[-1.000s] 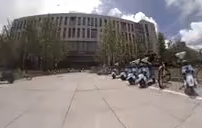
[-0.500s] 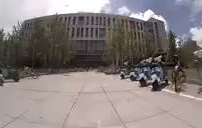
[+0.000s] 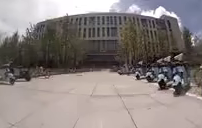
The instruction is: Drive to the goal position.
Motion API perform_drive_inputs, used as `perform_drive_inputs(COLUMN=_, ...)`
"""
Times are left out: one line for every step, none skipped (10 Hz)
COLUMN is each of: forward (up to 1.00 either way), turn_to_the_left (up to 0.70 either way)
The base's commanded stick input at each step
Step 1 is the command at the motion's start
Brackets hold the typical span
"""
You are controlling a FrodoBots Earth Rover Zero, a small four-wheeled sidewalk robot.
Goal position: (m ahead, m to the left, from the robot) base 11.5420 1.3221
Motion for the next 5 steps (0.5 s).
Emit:
perform_drive_inputs(forward=0.70, turn_to_the_left=0.03)
perform_drive_inputs(forward=0.70, turn_to_the_left=0.03)
perform_drive_inputs(forward=0.70, turn_to_the_left=0.03)
perform_drive_inputs(forward=0.70, turn_to_the_left=0.03)
perform_drive_inputs(forward=0.70, turn_to_the_left=0.03)
